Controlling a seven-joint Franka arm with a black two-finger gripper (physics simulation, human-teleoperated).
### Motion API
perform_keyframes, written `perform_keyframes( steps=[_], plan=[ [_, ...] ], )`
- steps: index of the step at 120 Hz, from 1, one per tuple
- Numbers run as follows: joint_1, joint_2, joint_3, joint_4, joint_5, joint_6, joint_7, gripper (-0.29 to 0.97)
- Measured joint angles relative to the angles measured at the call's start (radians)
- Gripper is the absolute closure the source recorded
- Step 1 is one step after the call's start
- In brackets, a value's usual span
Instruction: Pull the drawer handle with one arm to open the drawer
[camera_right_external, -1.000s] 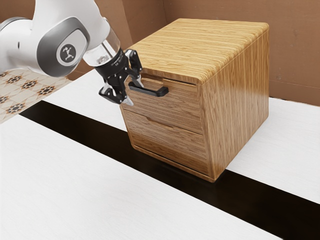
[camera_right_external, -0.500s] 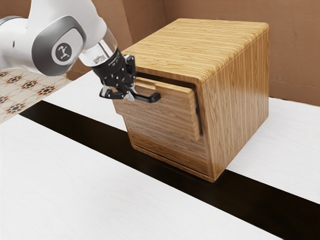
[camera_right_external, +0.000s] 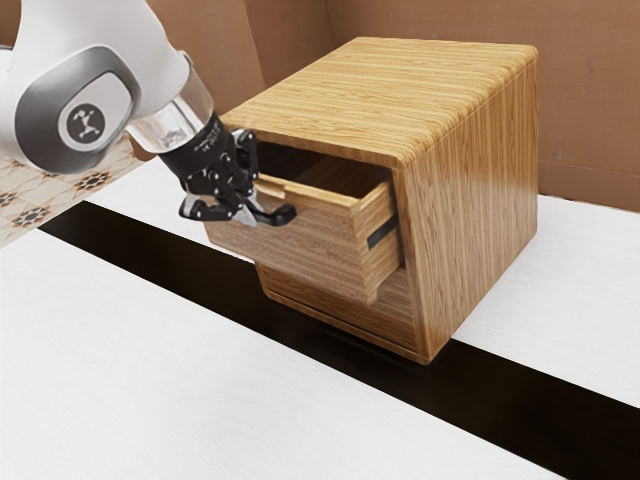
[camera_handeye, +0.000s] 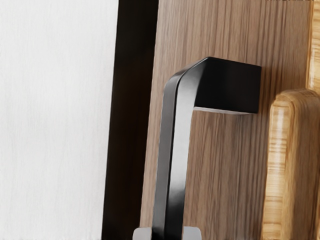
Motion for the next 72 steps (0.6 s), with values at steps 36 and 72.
perform_keyframes(
  steps=[36,72],
  plan=[
    [-0.001,-0.059,0.008,-0.054,0.000,0.000,-0.009,0.79],
    [0.014,-0.112,0.002,-0.106,0.000,0.001,-0.015,0.79]
  ],
)
